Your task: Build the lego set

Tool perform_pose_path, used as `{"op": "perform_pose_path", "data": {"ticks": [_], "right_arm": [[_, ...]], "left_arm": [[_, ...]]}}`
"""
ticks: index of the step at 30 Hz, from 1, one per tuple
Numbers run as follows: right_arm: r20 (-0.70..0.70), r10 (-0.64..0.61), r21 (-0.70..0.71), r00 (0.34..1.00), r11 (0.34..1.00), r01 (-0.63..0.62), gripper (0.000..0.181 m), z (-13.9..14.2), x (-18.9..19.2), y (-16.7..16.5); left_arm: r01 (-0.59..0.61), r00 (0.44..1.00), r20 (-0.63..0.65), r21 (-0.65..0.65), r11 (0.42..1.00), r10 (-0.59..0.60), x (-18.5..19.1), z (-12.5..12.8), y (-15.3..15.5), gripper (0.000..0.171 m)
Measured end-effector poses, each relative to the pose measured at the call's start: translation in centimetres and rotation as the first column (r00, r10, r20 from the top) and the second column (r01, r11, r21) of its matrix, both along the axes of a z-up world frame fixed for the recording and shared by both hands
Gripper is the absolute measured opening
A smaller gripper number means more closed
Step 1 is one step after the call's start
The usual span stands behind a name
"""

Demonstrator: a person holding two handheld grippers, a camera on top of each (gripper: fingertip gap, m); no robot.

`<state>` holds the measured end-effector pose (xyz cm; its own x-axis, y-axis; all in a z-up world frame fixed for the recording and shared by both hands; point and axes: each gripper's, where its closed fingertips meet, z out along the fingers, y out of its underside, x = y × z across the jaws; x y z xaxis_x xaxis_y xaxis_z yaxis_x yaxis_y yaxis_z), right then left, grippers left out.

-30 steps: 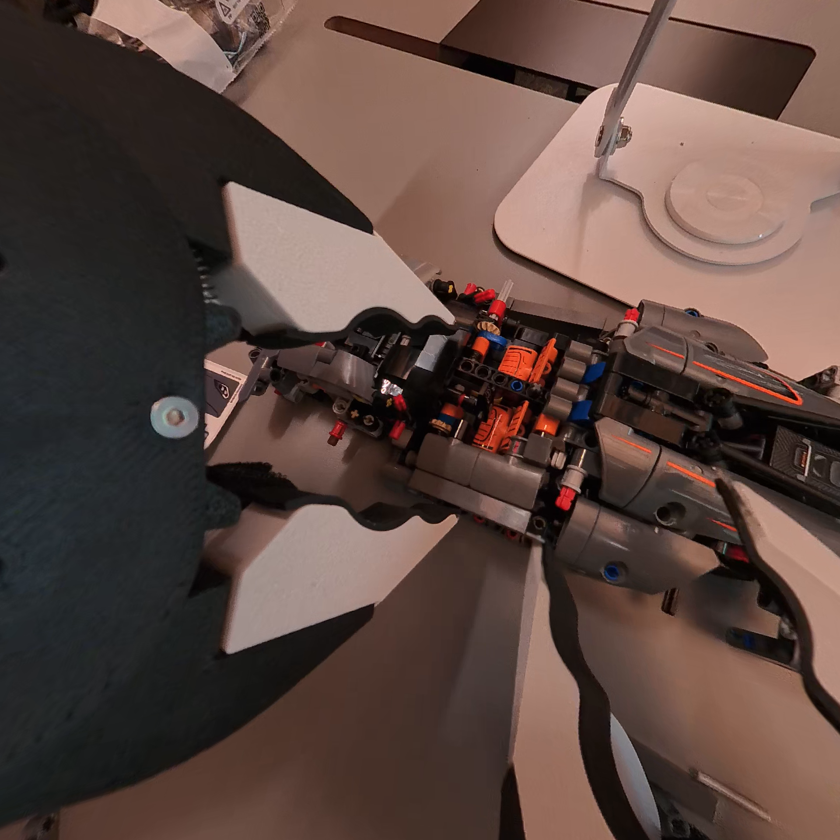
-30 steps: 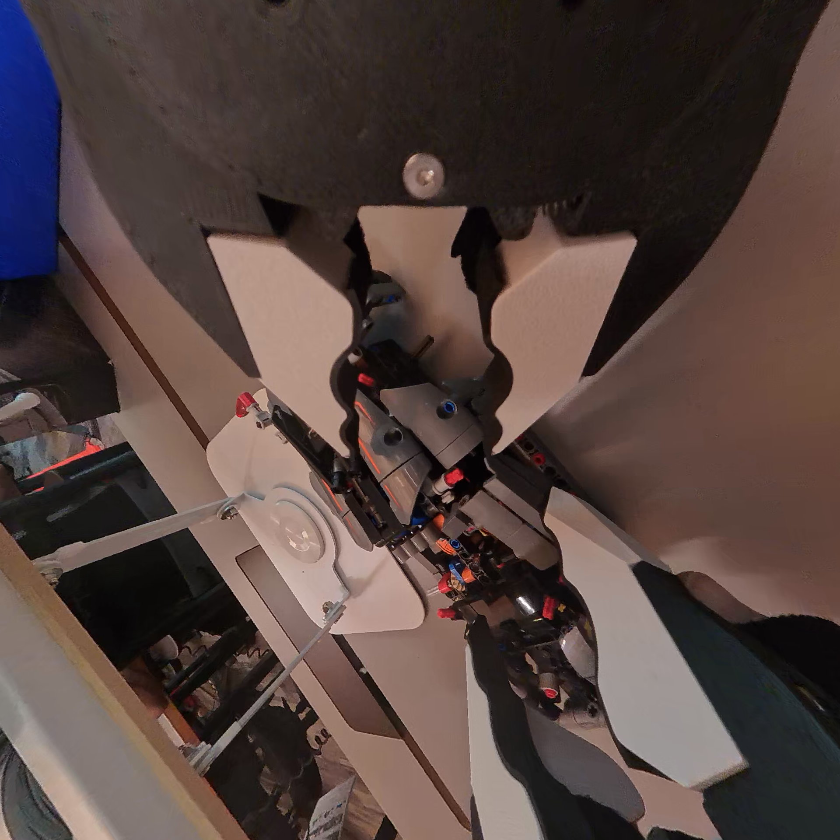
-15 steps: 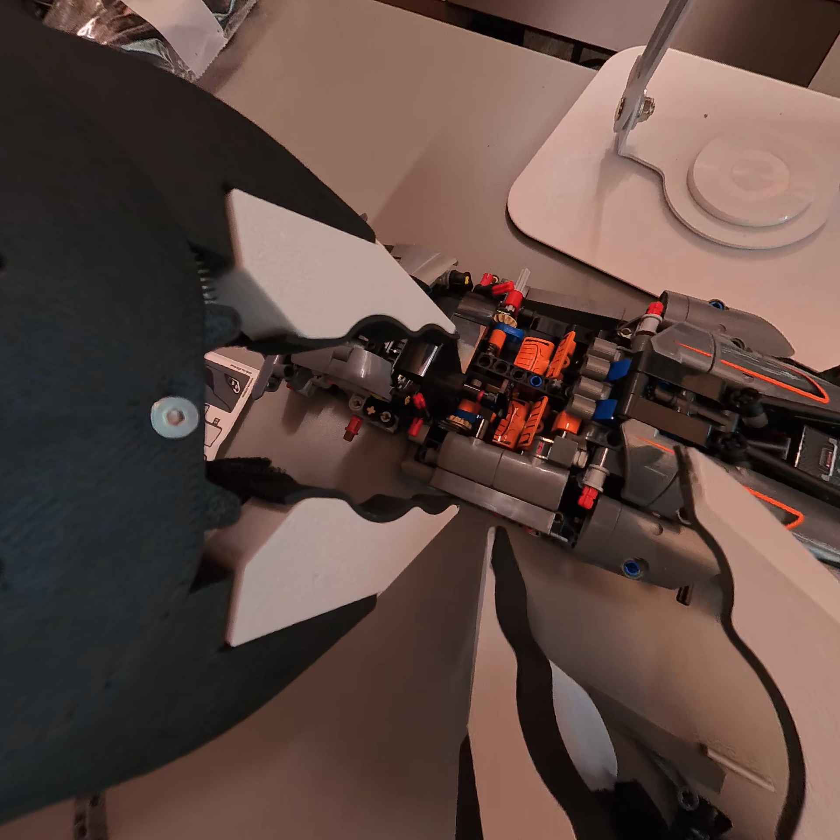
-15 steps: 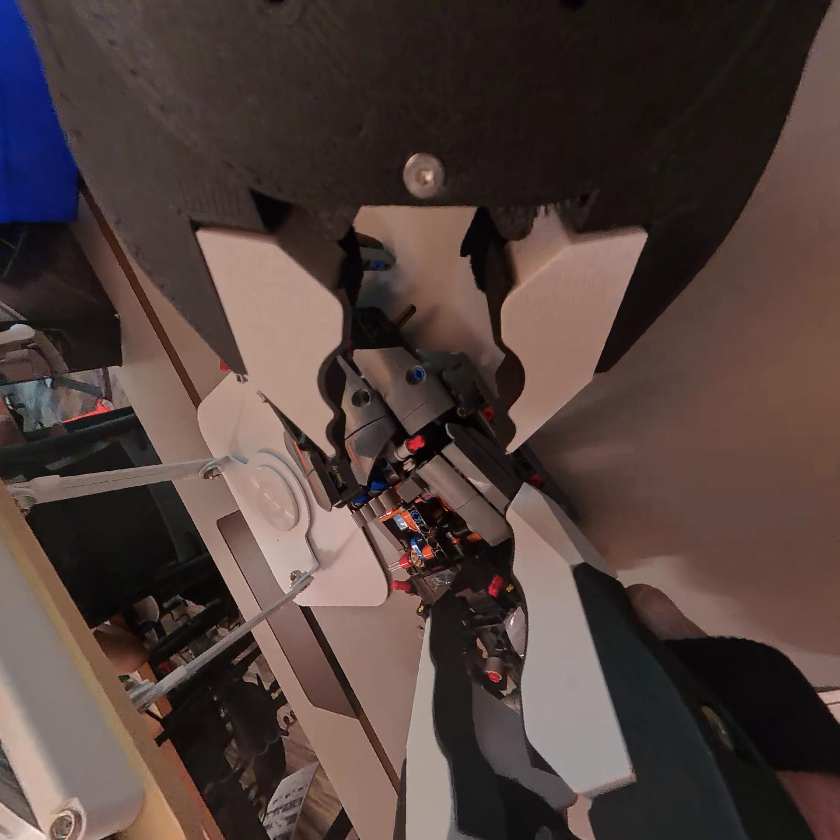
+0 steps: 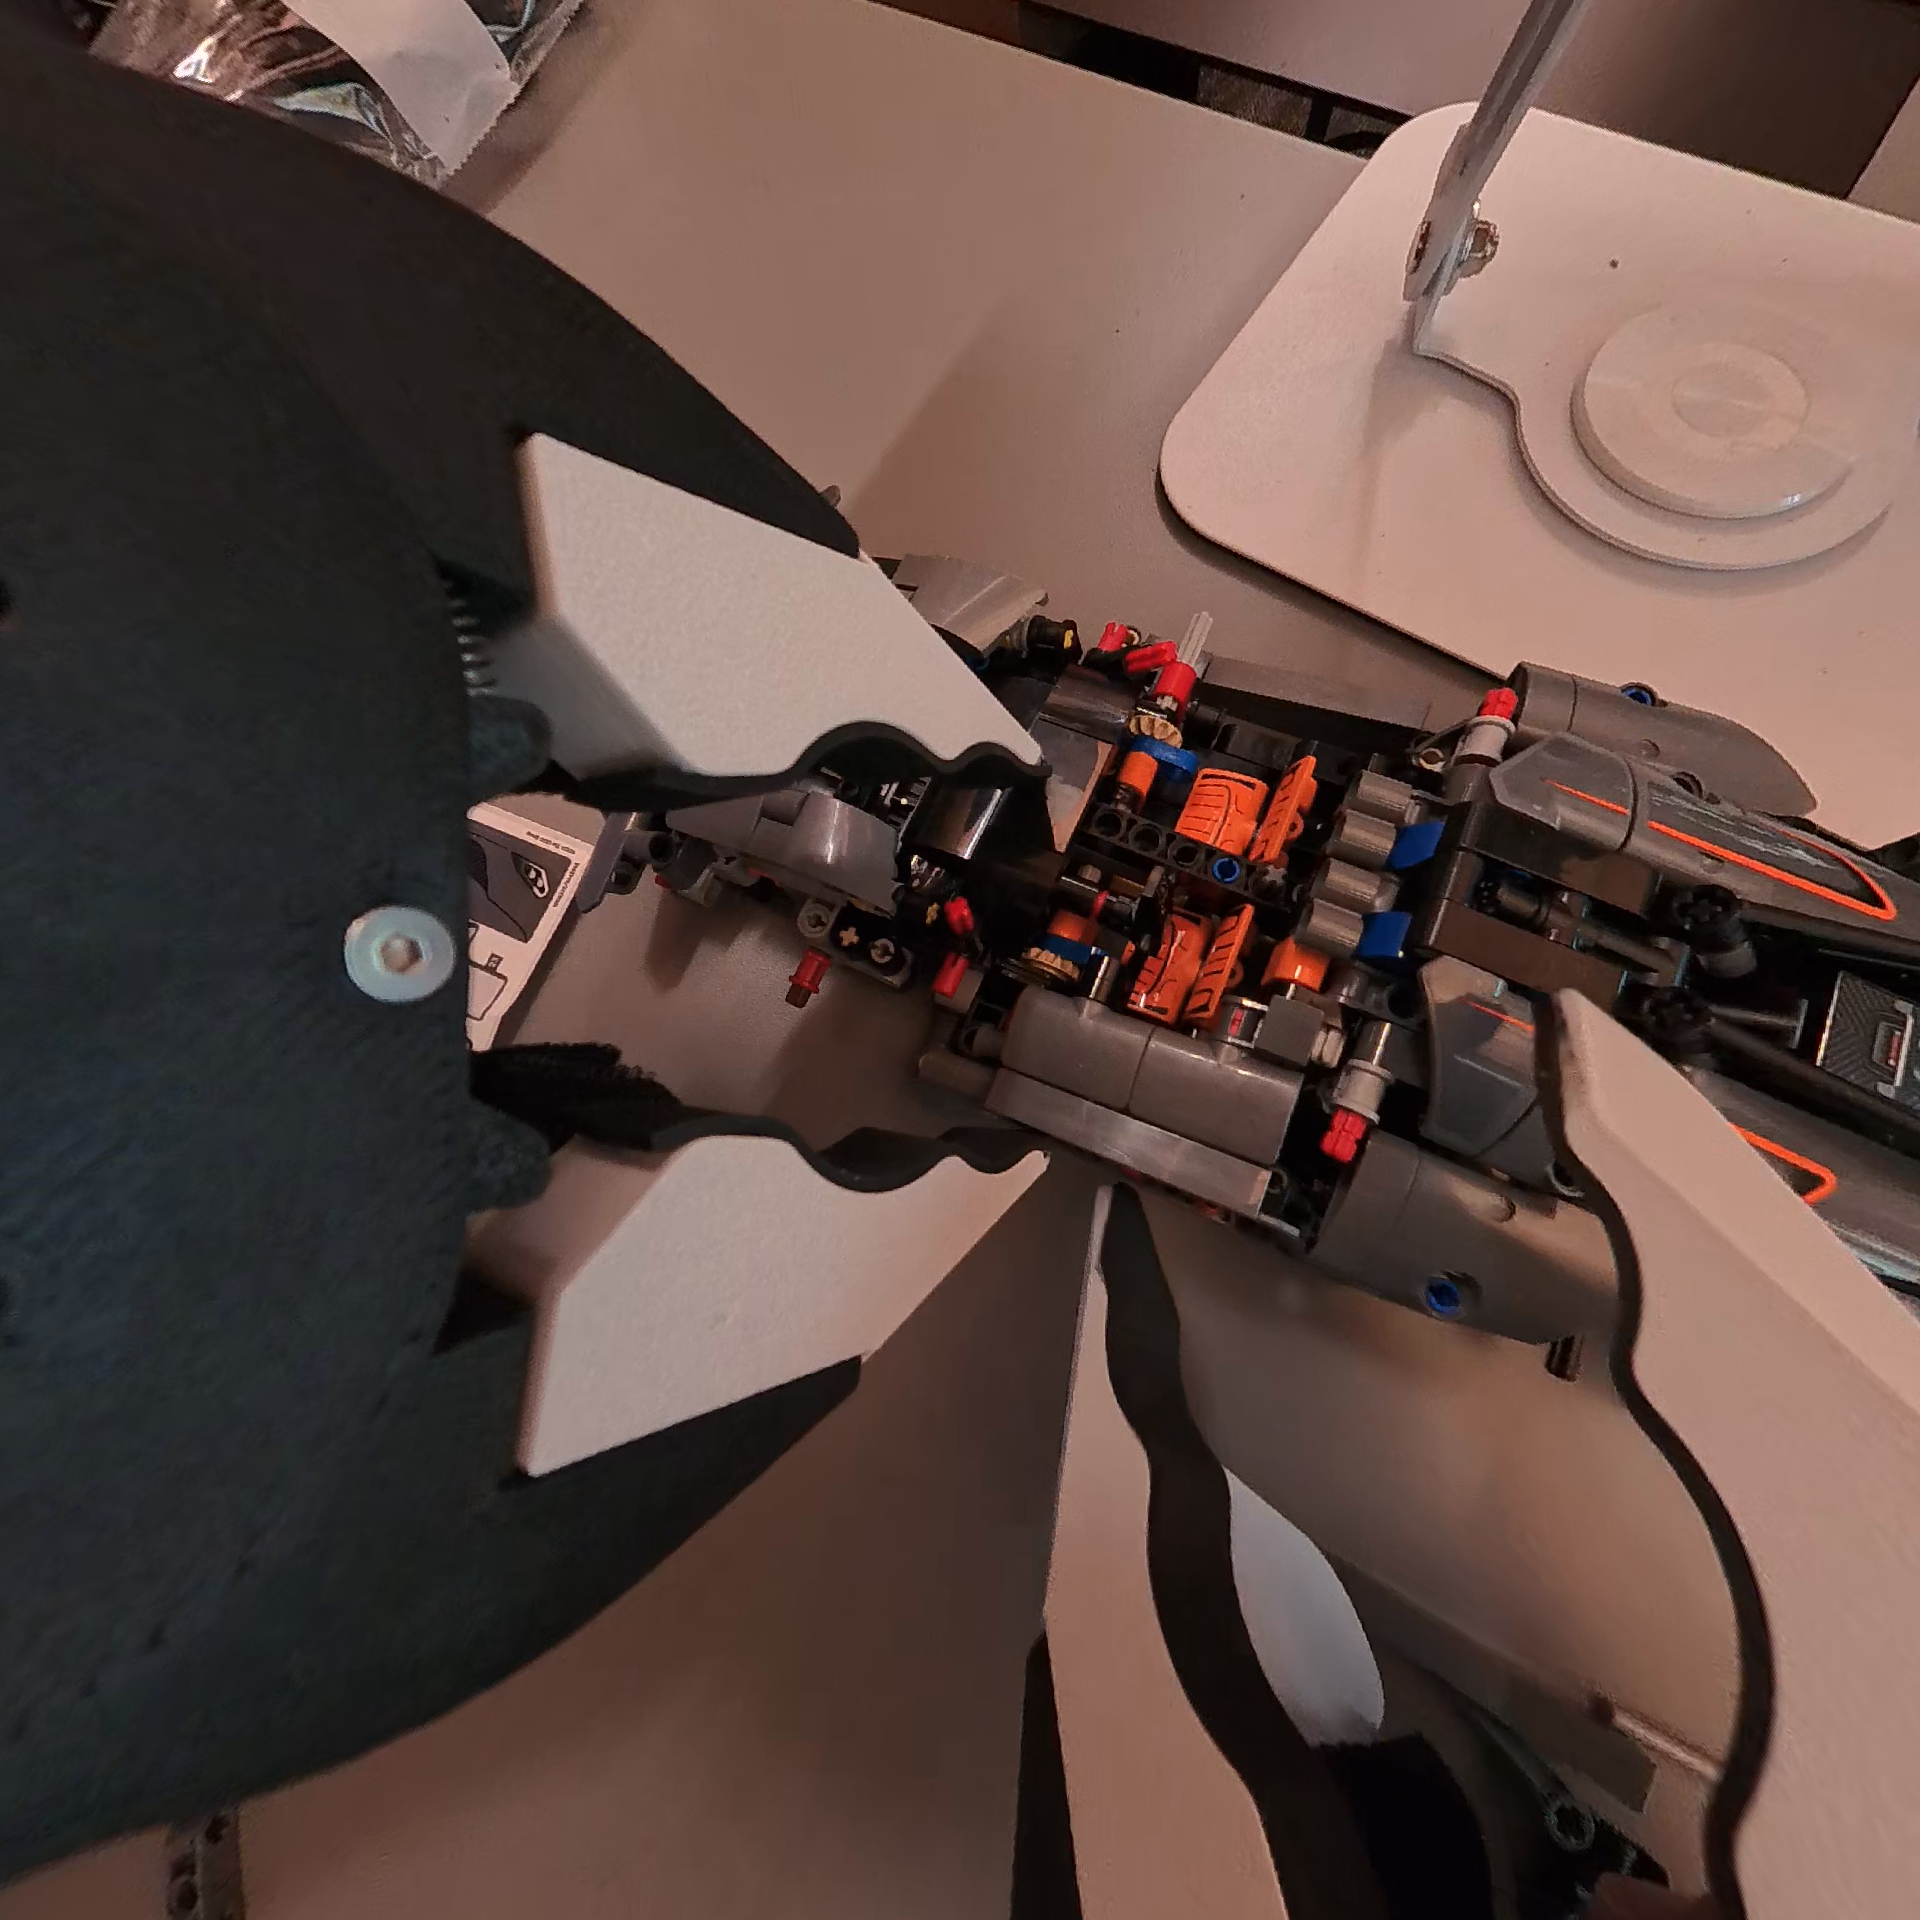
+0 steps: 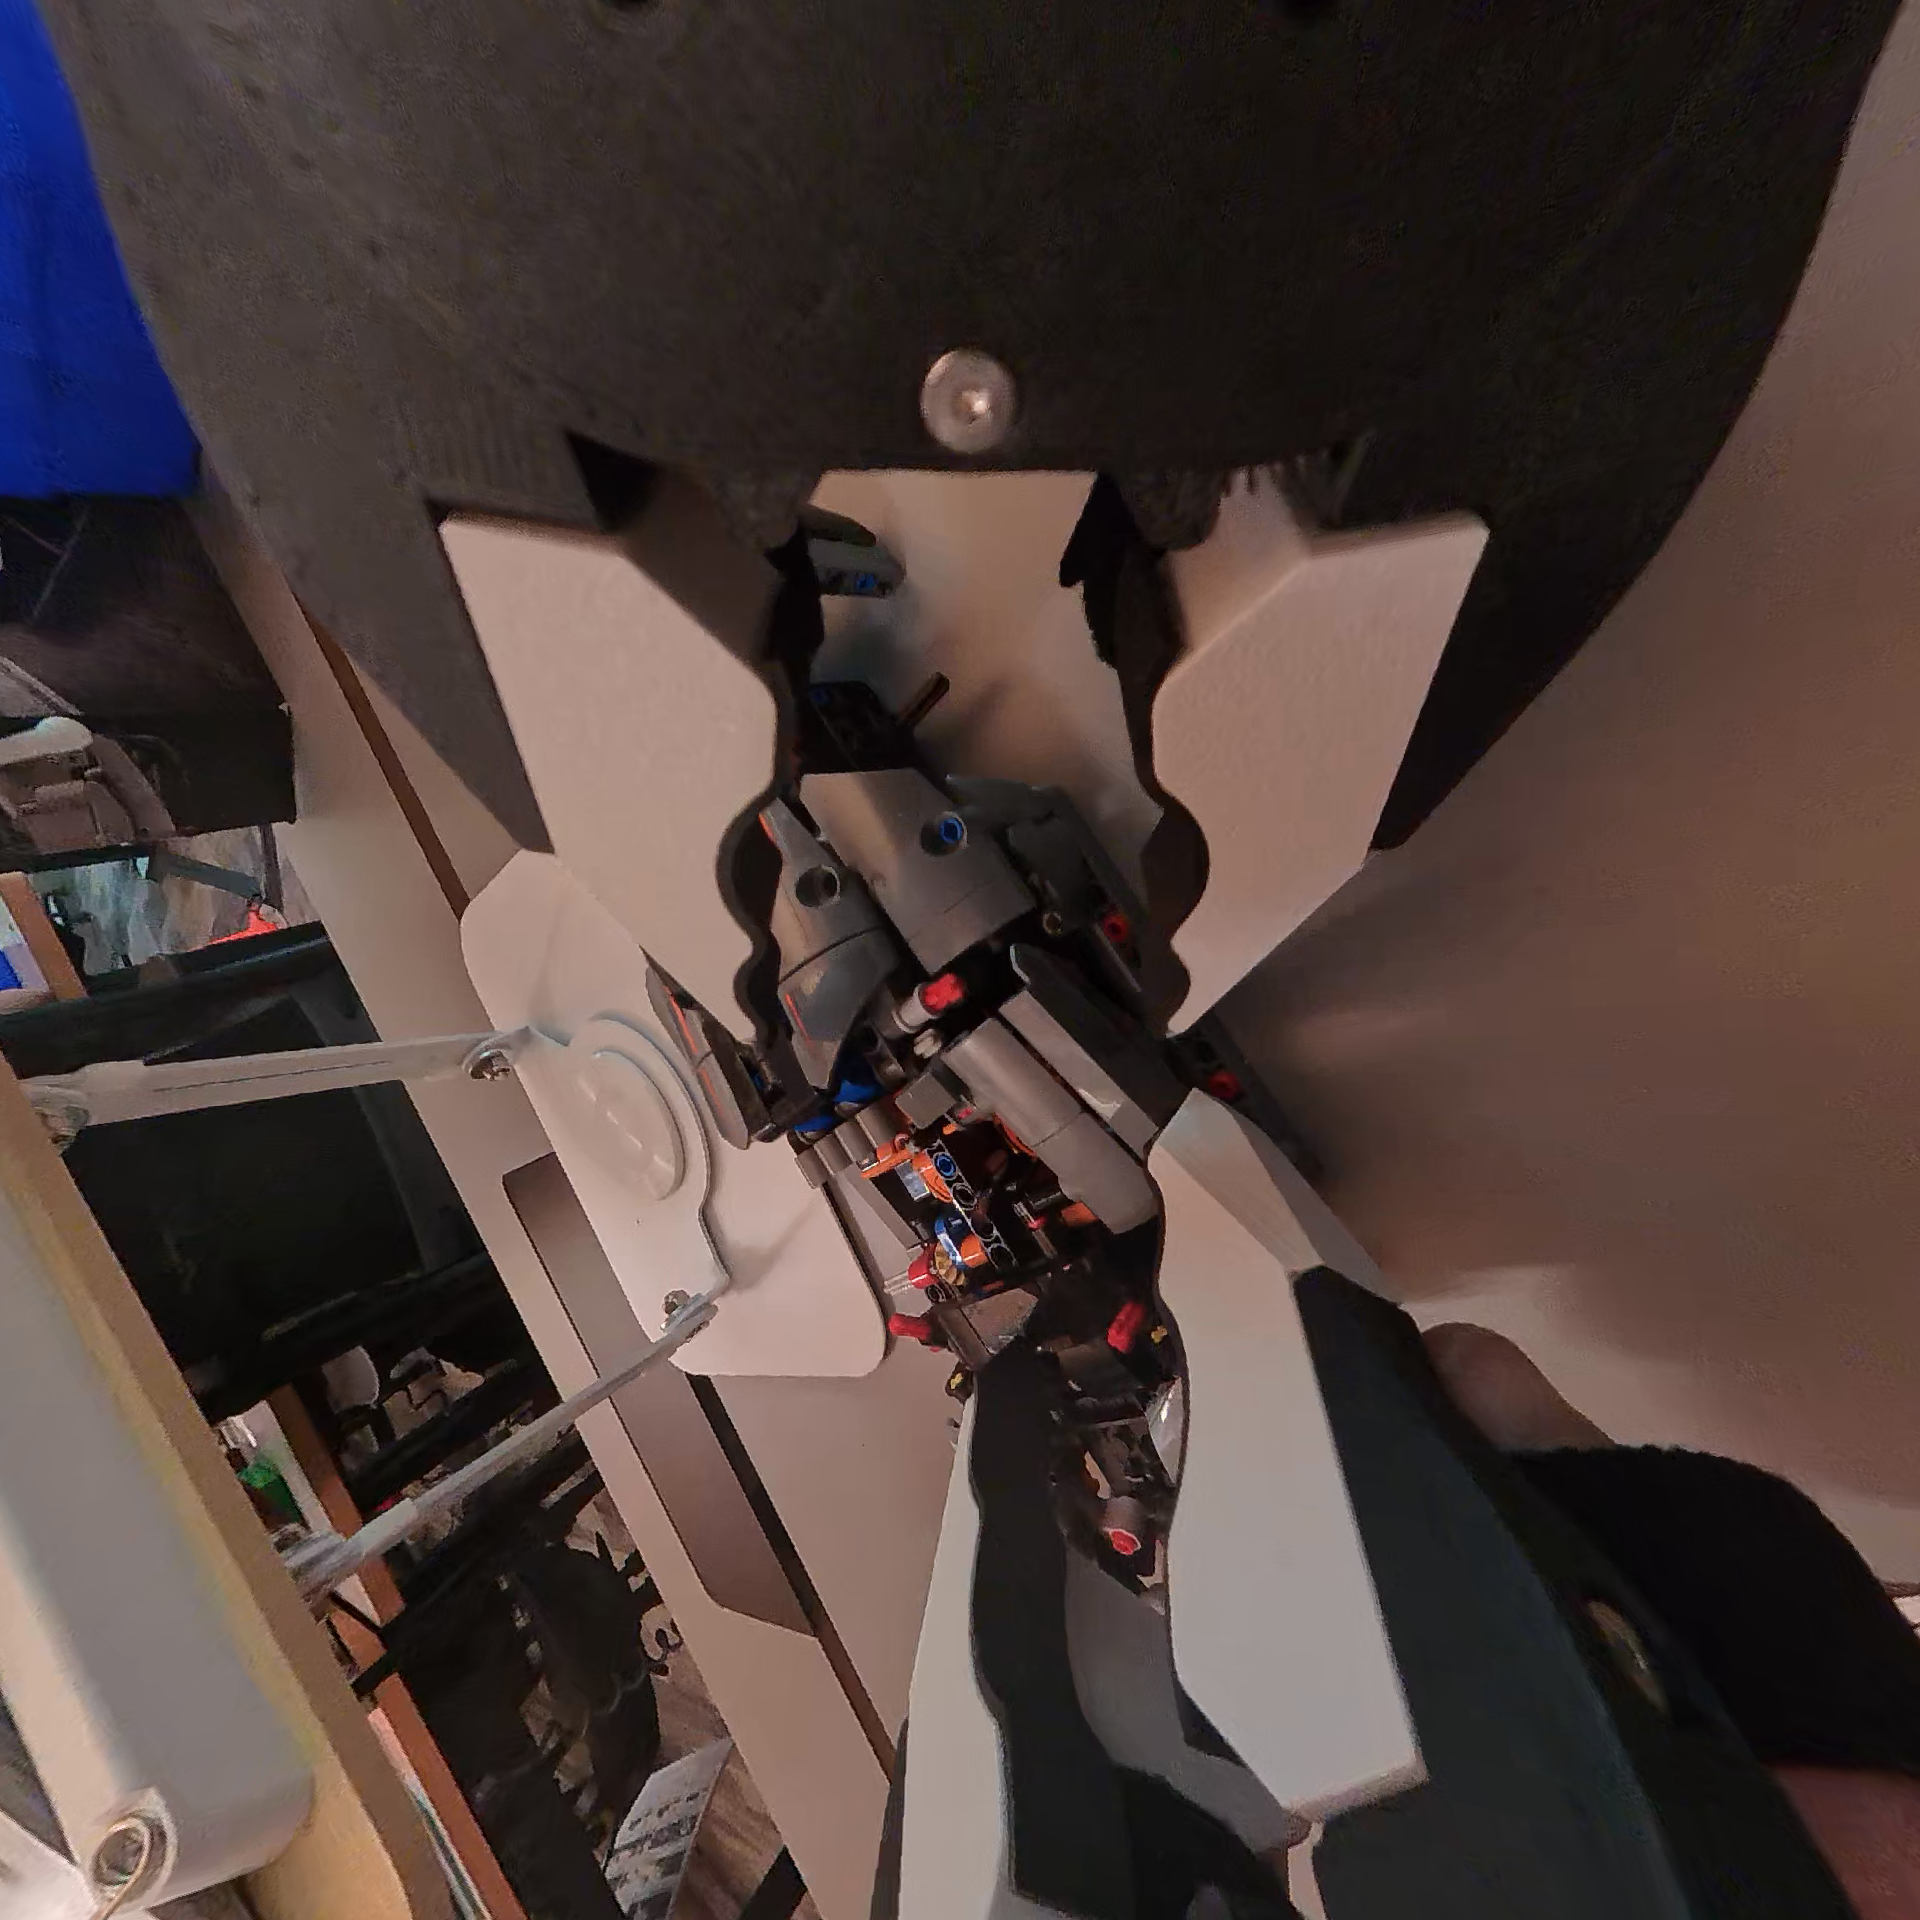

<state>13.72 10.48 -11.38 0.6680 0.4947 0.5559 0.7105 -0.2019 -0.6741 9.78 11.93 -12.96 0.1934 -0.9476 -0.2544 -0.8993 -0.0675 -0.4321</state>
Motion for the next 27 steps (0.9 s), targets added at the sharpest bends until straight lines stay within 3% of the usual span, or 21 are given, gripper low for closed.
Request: {"op": "perform_pose_path", "data": {"ticks": [21,27], "right_arm": [[0.006,-0.113,-0.011,0.994,0.993,0.113,0.072,-0.2,2.8,0.7],[-0.007,-0.022,-0.014,1.000,1.000,0.022,0.070,0.1,1.4,0.1]], "left_arm": [[-0.007,1.000,0.001,0.001,1.000,0.007,-0.2,0.0,0.1,0.062],[-0.007,1.000,0.000,0.000,1.000,0.007,-0.2,0.0,0.1,0.062]]}}
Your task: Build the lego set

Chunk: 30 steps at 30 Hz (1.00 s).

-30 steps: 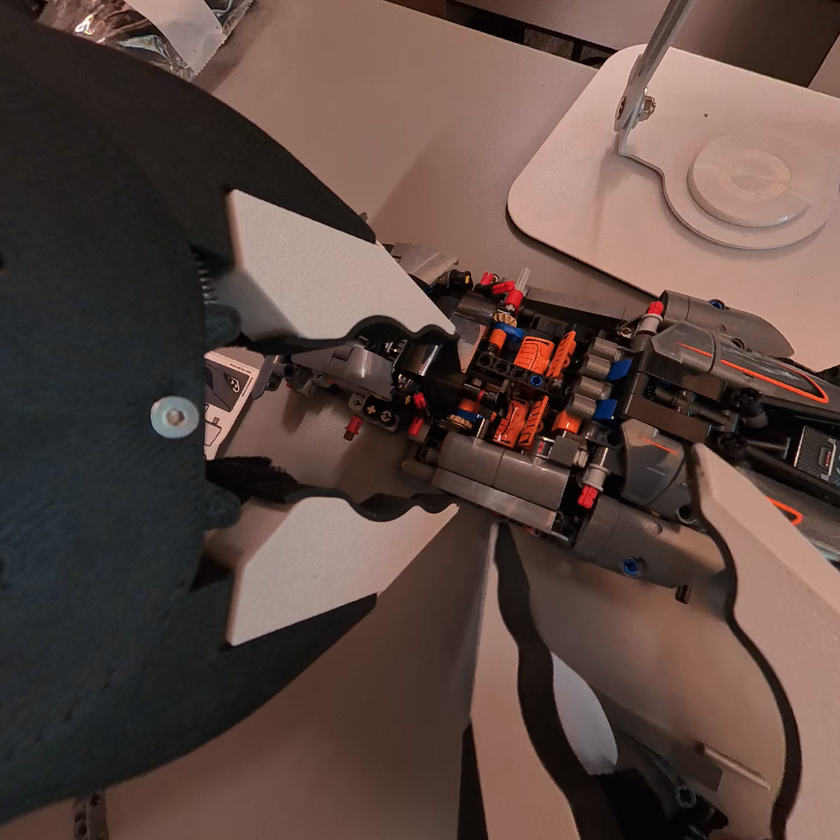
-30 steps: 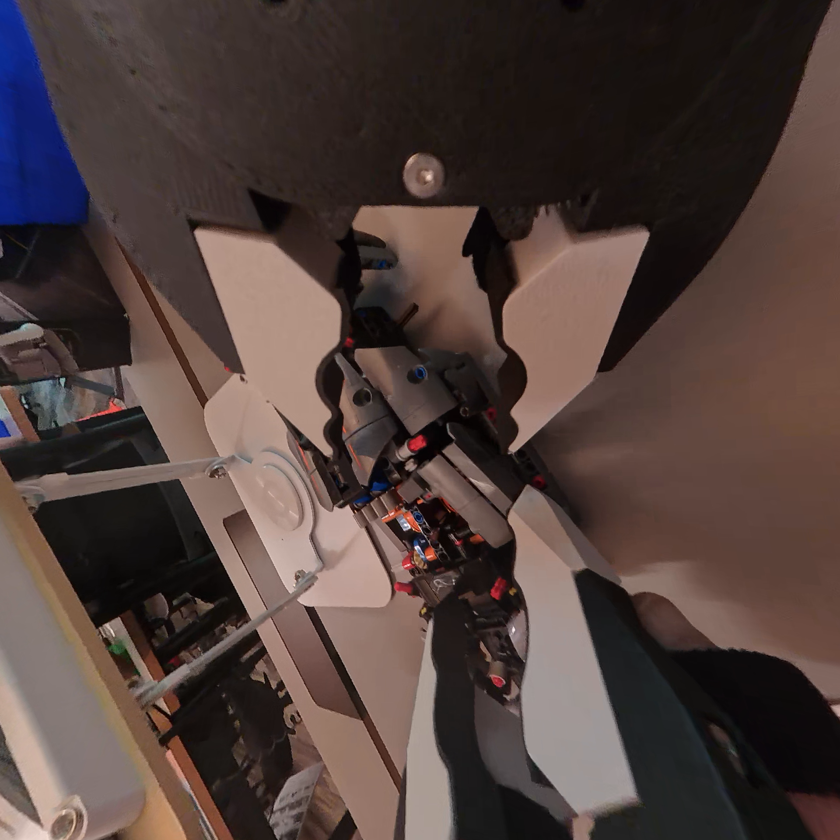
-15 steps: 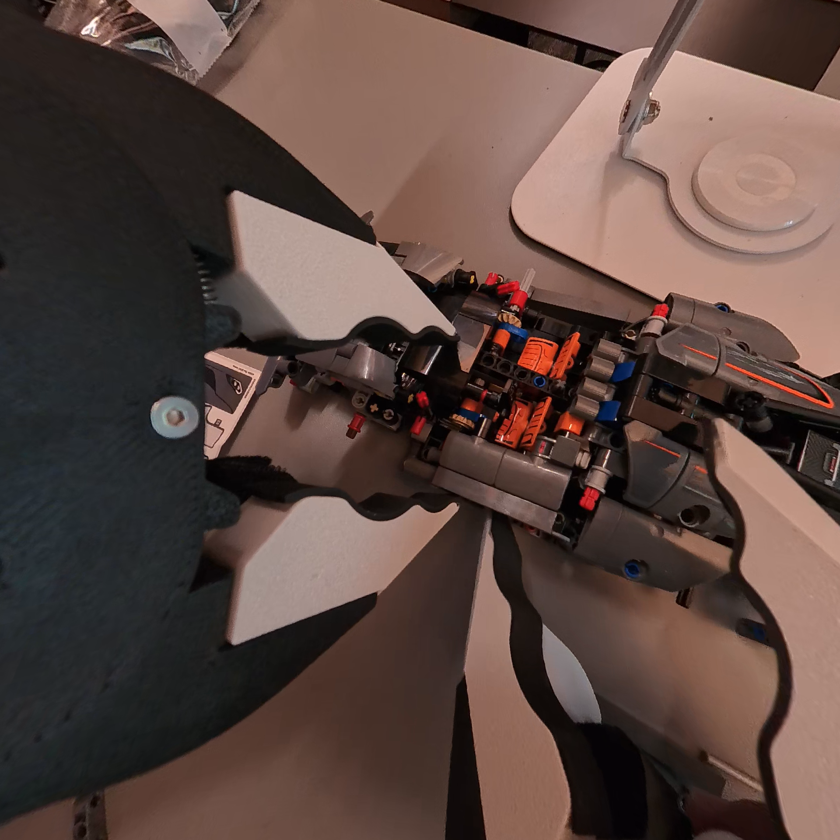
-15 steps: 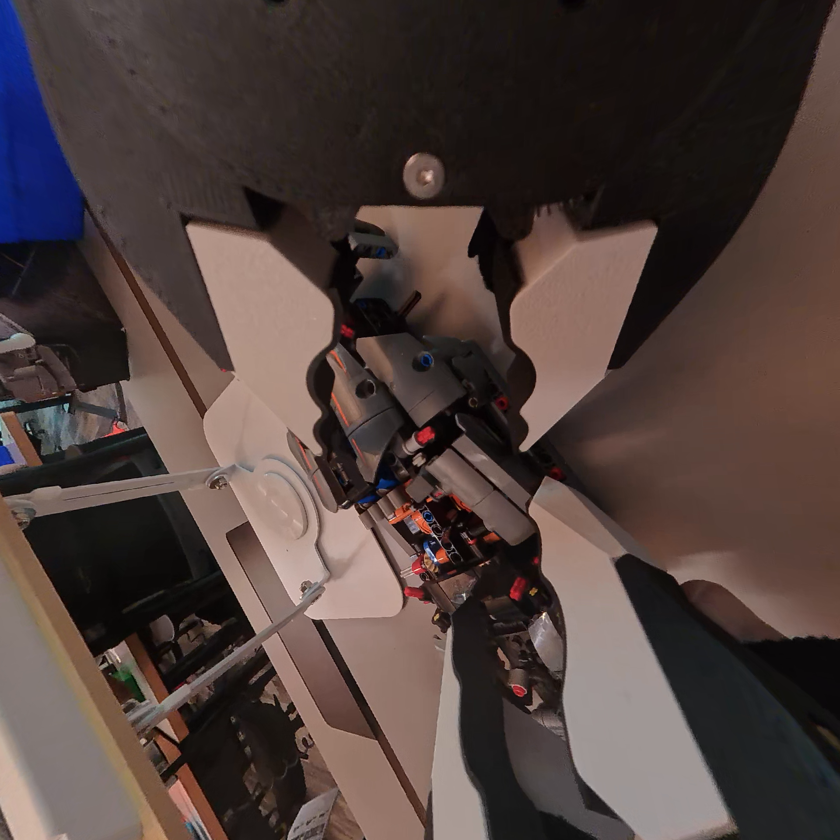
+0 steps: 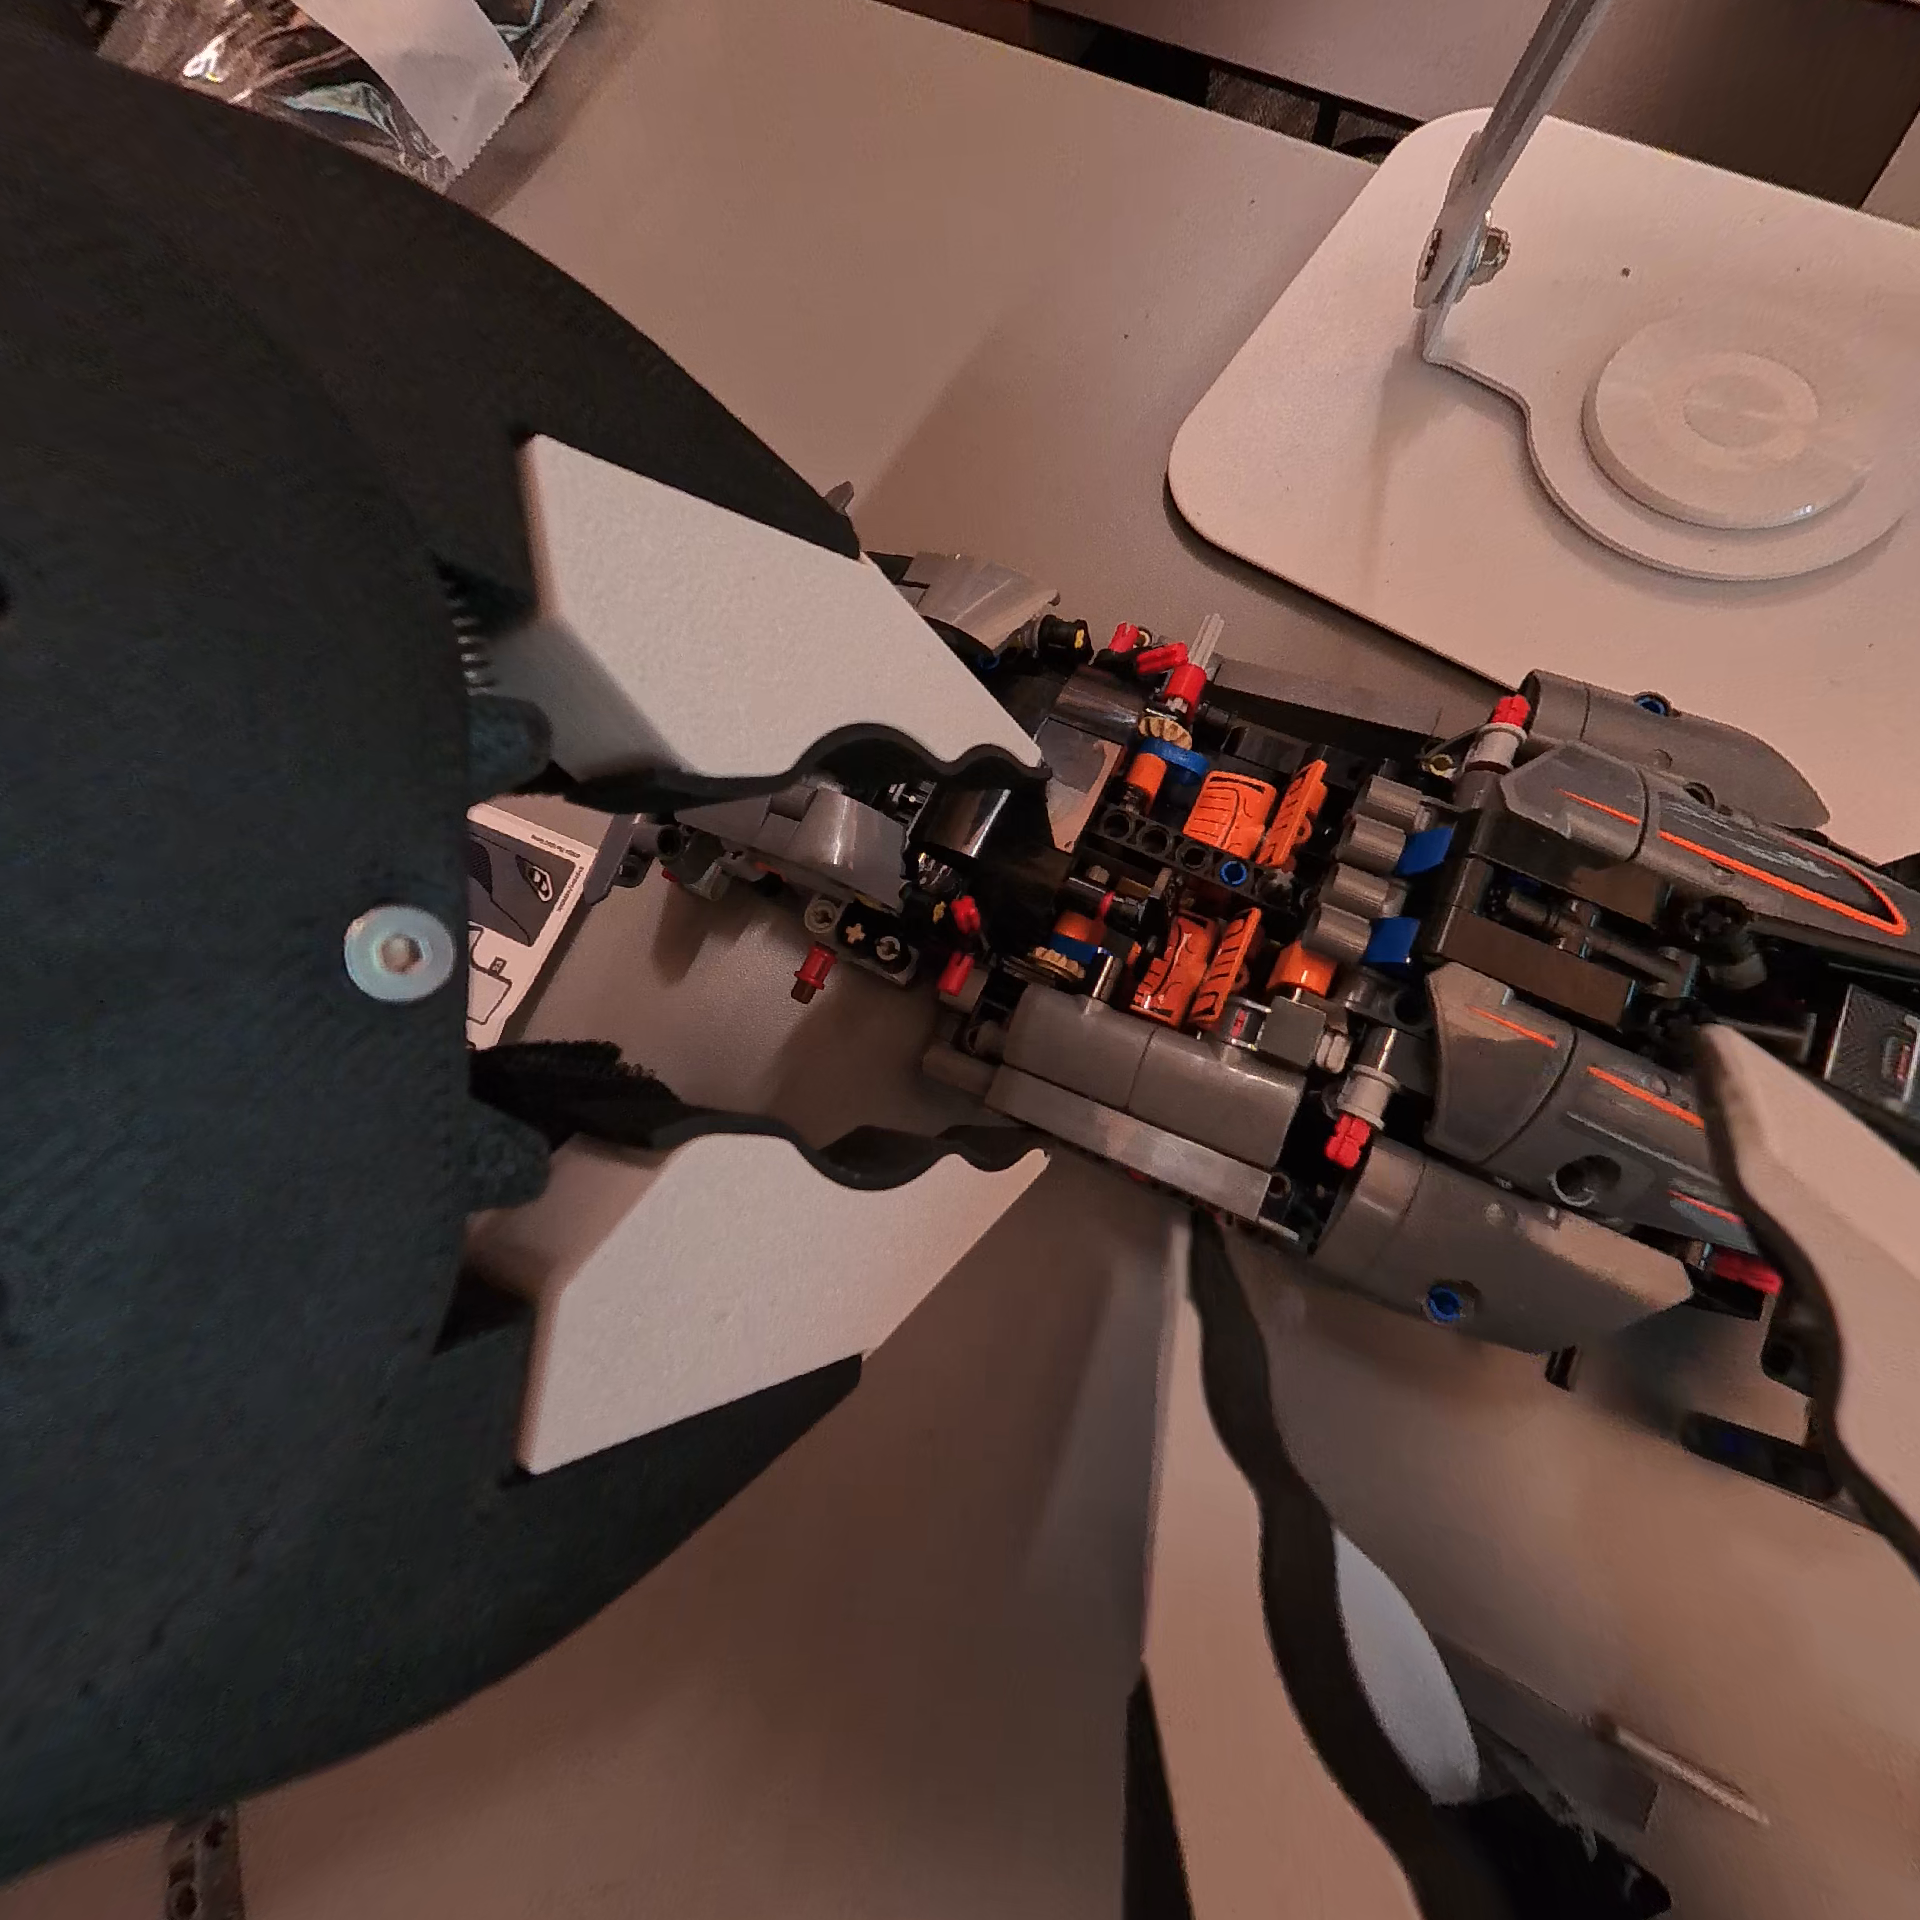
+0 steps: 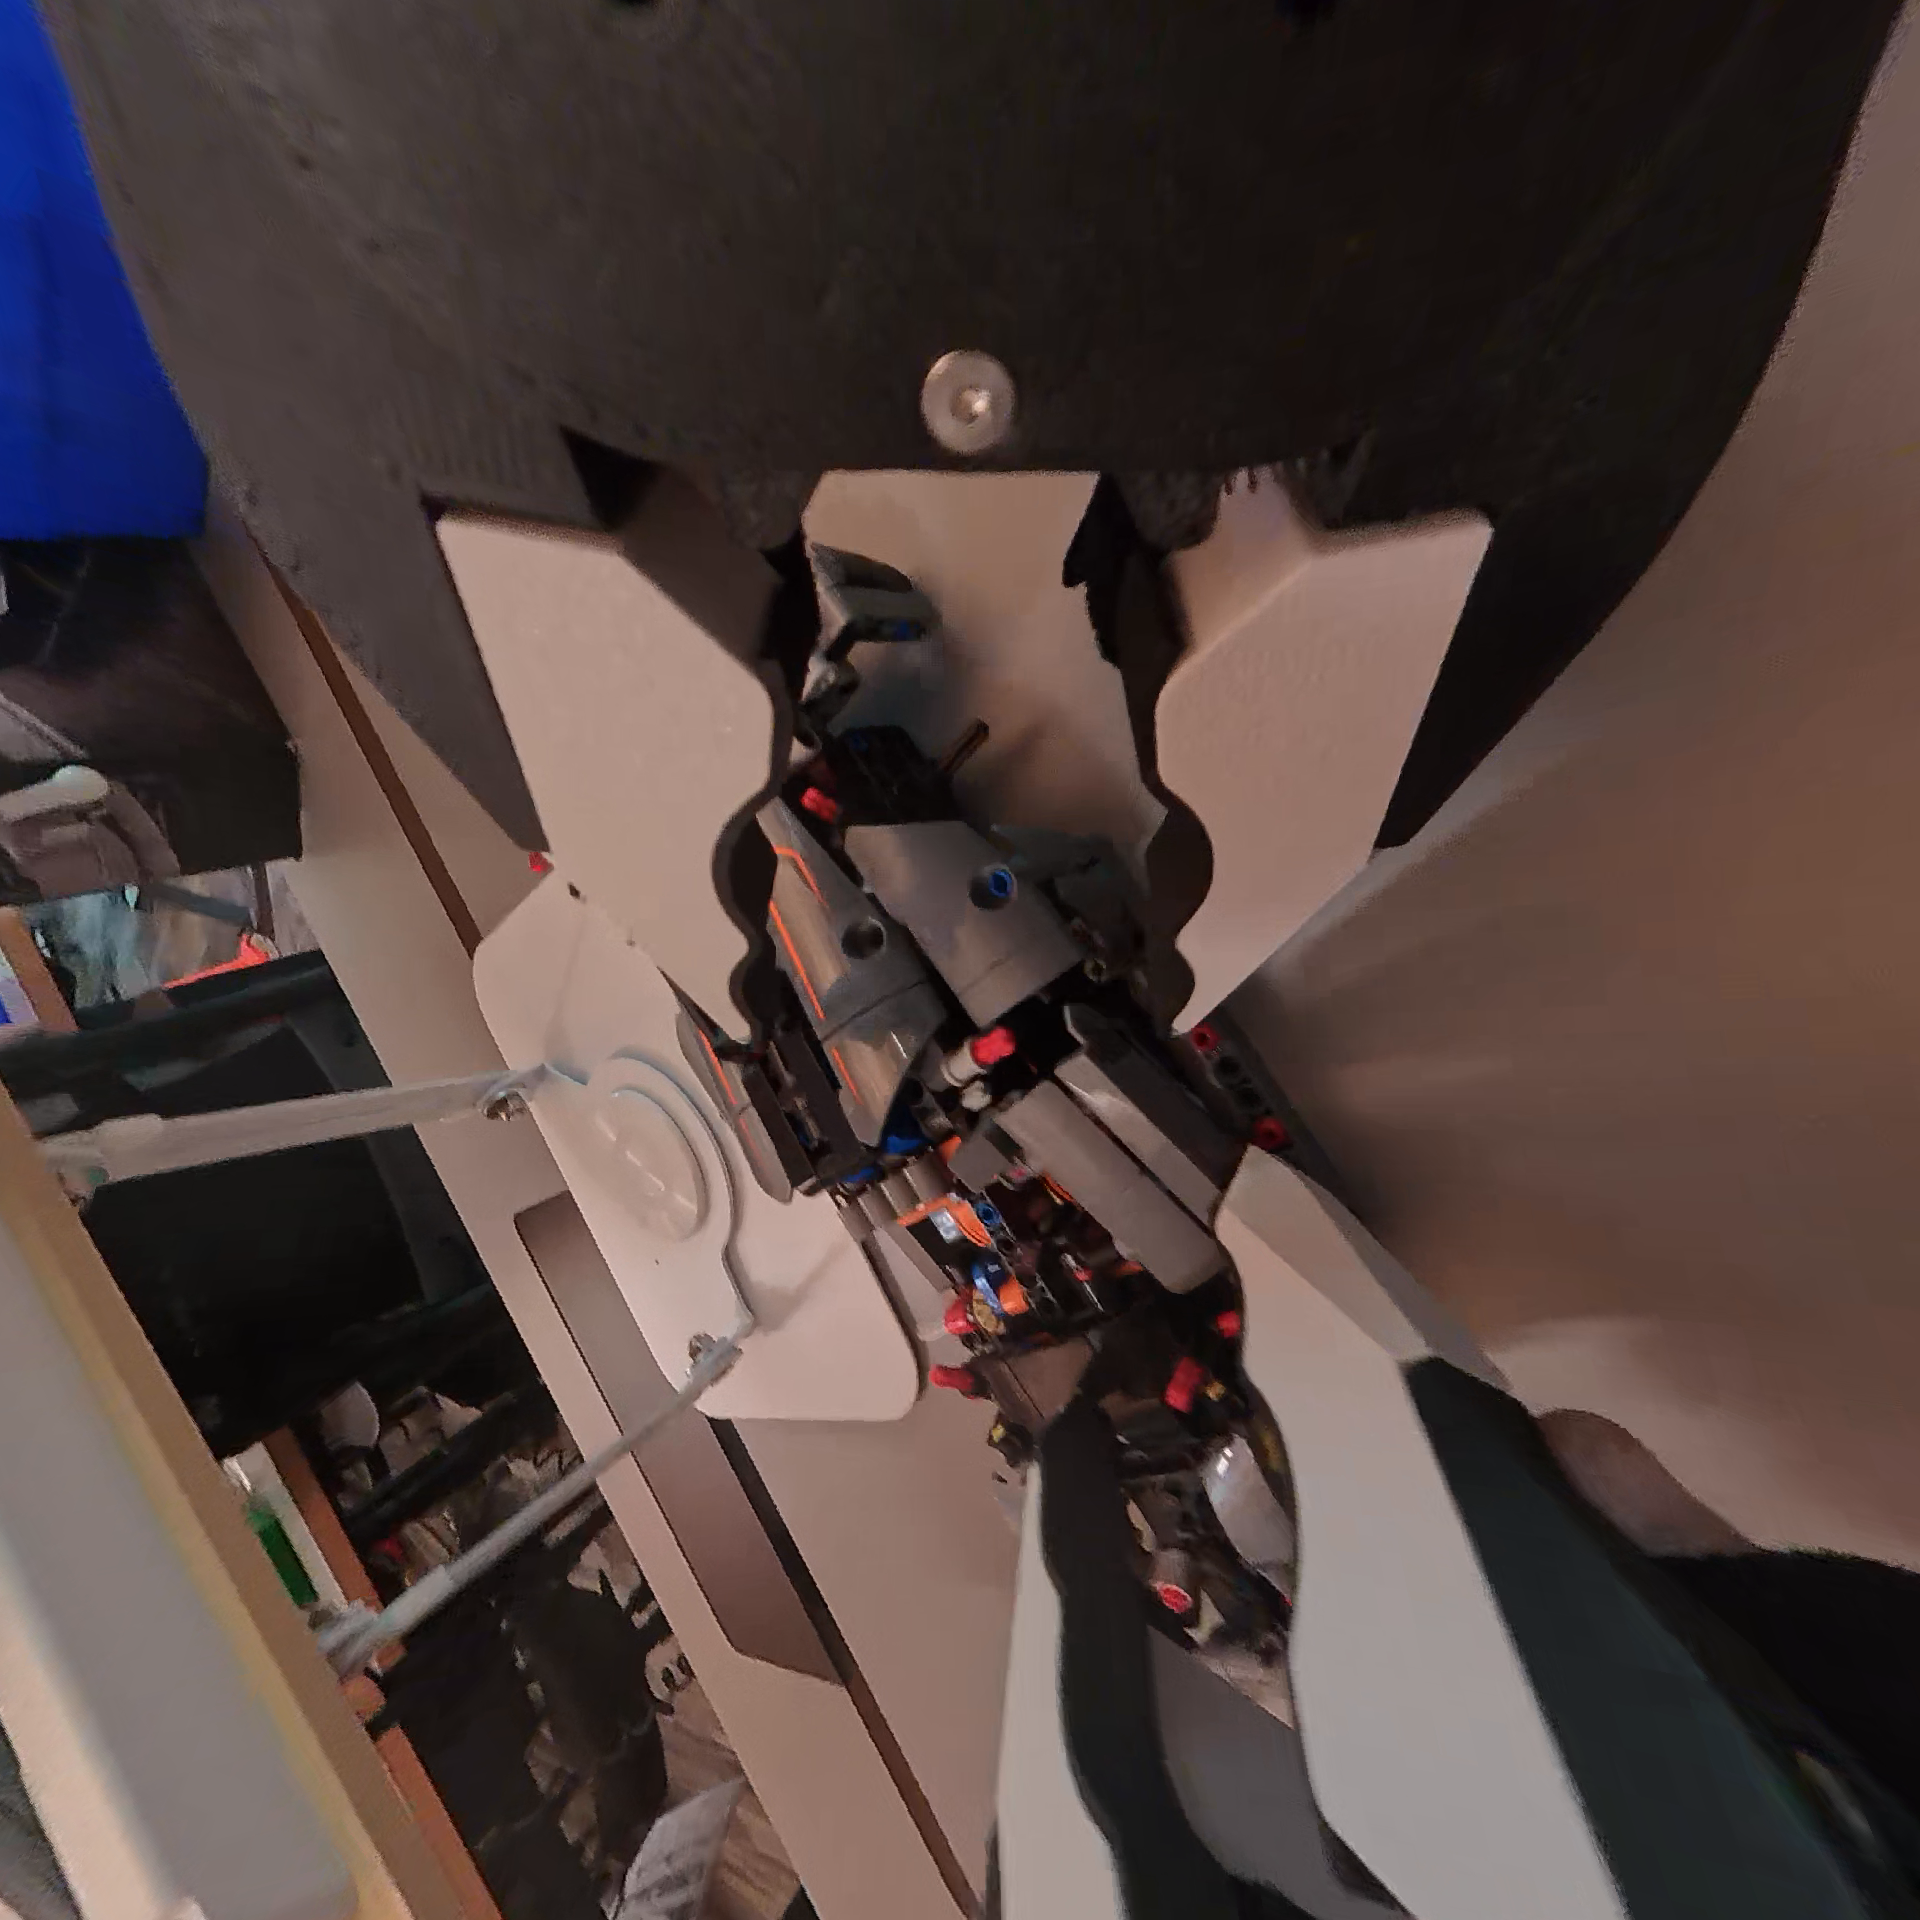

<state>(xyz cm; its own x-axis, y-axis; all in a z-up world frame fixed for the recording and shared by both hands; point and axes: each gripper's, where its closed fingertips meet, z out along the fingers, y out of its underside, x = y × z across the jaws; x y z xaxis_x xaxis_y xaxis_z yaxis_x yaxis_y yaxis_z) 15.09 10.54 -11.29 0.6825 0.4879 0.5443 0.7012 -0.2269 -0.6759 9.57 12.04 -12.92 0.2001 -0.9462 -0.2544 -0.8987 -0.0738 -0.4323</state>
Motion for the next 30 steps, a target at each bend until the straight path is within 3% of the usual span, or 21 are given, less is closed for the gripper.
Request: {"op": "perform_pose_path", "data": {"ticks": [7,14,23,30], "right_arm": [[0.010,-0.032,0.008,0.999,0.999,0.032,0.071,-0.1,0.2,0.5],[0.064,0.038,0.013,0.997,0.999,-0.039,0.078,0.0,-1.4,0.5],[0.070,-0.015,0.012,0.997,1.000,0.014,0.077,-0.2,-0.6,1.0],[0.056,0.038,0.034,0.998,0.999,-0.040,0.077,0.9,-2.2,0.6]], "left_arm": [[0.005,1.000,0.014,-0.018,1.000,-0.005,-0.1,0.1,-0.2,0.062],[0.028,0.993,0.121,-0.125,0.992,-0.013,-0.4,1.5,-1.0,0.060],[-0.010,0.993,0.113,-0.110,0.994,0.023,-1.4,1.7,0.0,0.056],[-0.020,0.992,0.125,-0.106,0.994,0.033,-1.6,2.0,0.1,0.055]]}}
